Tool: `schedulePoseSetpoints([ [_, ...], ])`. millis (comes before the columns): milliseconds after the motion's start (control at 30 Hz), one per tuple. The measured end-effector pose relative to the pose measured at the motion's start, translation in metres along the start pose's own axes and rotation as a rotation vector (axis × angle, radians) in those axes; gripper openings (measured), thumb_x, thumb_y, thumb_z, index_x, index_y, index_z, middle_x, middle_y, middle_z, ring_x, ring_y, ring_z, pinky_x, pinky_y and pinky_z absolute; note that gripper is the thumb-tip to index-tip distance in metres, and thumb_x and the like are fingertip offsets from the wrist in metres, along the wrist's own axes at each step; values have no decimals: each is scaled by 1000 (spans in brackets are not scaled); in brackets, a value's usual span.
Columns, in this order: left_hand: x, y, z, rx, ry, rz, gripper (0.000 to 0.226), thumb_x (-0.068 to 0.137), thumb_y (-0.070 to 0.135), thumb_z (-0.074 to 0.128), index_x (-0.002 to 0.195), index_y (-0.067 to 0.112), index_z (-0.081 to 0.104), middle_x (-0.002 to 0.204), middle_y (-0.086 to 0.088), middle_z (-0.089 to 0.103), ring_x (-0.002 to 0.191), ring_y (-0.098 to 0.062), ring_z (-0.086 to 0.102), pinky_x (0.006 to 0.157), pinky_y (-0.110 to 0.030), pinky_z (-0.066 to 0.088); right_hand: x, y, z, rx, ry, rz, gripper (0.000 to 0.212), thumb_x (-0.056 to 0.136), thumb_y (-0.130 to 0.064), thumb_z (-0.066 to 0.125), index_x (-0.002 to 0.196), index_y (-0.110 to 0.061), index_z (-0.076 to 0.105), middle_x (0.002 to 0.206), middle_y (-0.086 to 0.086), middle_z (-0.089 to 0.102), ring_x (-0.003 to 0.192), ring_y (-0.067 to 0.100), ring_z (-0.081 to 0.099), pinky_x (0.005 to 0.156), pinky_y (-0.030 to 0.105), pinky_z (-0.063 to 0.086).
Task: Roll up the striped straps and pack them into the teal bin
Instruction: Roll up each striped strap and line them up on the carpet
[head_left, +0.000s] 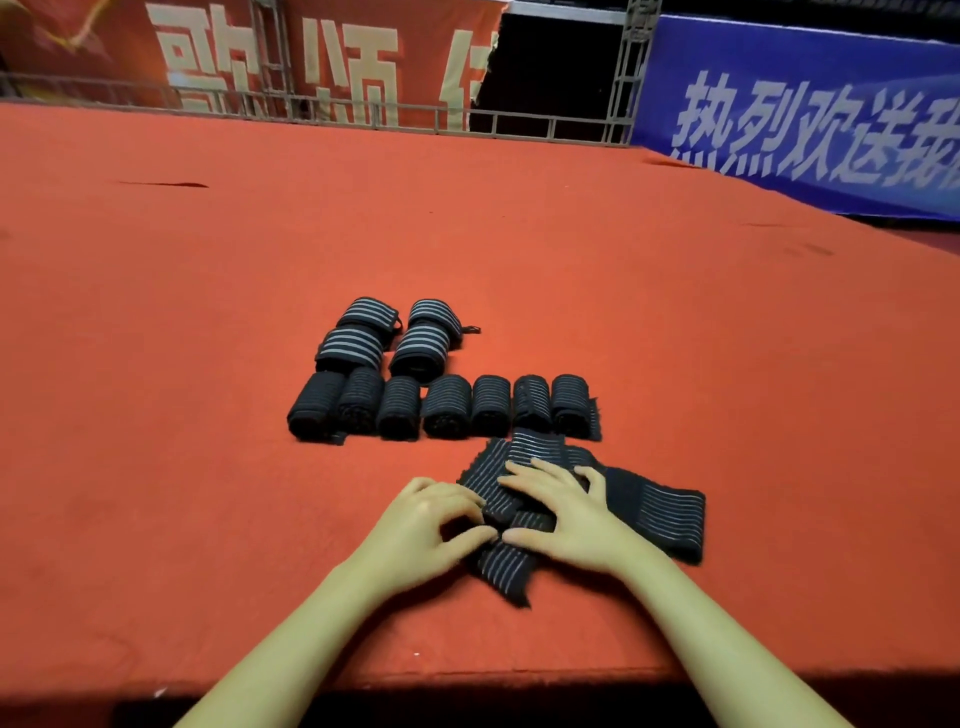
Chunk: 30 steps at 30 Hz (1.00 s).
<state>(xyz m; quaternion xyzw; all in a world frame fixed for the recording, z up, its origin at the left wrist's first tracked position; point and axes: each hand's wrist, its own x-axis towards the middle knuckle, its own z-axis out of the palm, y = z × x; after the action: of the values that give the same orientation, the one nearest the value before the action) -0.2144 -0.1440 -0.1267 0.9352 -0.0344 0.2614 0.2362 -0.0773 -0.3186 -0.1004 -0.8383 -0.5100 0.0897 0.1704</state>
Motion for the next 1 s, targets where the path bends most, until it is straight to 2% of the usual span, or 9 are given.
schedulePoseSetpoints([
  [167, -10, -6, 3, 12, 89, -112, 28, 86, 43, 51, 101, 23, 63, 95, 16, 67, 86, -5, 59, 81, -19, 38, -3, 0, 7, 21, 49, -6, 55, 86, -64, 52, 137, -46, 42, 153, -27, 21, 144, -1, 4, 113, 41, -12],
  [267, -7, -6, 9, 90, 72, -86, 26, 86, 41, 50, 91, 23, 68, 92, 13, 67, 83, -11, 60, 76, -23, 36, -2, -1, 9, -2, 112, -48, 71, 69, -81, 37, 131, -49, 48, 145, -32, 26, 139, -6, 8, 110, 36, -11],
  [367, -7, -3, 15, 83, 108, -101, 25, 87, 38, 48, 86, 20, 65, 93, 10, 63, 83, -13, 57, 74, -28, 37, 2, -7, 15, -57, 156, -116, 69, 69, -80, 32, 124, -46, 56, 139, -28, 40, 133, -2, 23, 105, 32, -4],
  [467, -4, 0, 11, 57, 181, -146, 22, 86, 39, 53, 94, 20, 60, 101, 8, 57, 91, -14, 53, 78, -30, 38, 8, -13, 17, -42, 214, -172, 54, 81, -68, 31, 107, -37, 67, 115, -24, 59, 117, 4, 41, 102, 40, 10],
  [533, -4, 3, 8, 87, 189, -75, 27, 86, 40, 57, 102, 20, 62, 108, 6, 57, 100, -15, 51, 84, -30, 38, 12, -12, 16, 3, 297, -125, 49, 84, -62, 33, 100, -34, 70, 99, -25, 61, 107, 5, 48, 94, 38, 16],
  [600, -8, 4, 9, 154, 132, 50, 31, 90, 41, 55, 109, 20, 67, 123, 3, 58, 115, -18, 47, 96, -31, 35, 14, -9, 13, 36, 371, -59, 37, 87, -56, 45, 98, -33, 72, 94, -25, 60, 104, 5, 50, 87, 33, 15],
  [733, -14, 5, 12, 311, -90, 146, 45, 100, 47, 32, 126, 24, 61, 150, 6, 38, 139, -23, 26, 110, -36, 16, 19, -1, 11, 136, 428, 107, 14, 92, -37, 60, 97, -32, 72, 93, -22, 62, 104, 2, 47, 82, 28, 11],
  [867, -16, 2, 13, 265, -227, 143, 58, 101, 52, 19, 128, 22, 60, 143, 10, 48, 142, -10, 22, 114, -36, 6, 17, 4, 14, 157, 429, 189, 14, 93, -36, 59, 98, -31, 72, 96, -22, 64, 104, 2, 47, 78, 27, 10],
  [1000, -18, 4, 14, 134, -198, 103, 60, 97, 57, 23, 120, 22, 66, 130, 11, 60, 130, -1, 43, 113, -31, 10, 15, 9, 2, 314, 628, 350, 12, 95, -30, 56, 94, -31, 68, 94, -15, 67, 95, 4, 51, 79, 26, 14],
])
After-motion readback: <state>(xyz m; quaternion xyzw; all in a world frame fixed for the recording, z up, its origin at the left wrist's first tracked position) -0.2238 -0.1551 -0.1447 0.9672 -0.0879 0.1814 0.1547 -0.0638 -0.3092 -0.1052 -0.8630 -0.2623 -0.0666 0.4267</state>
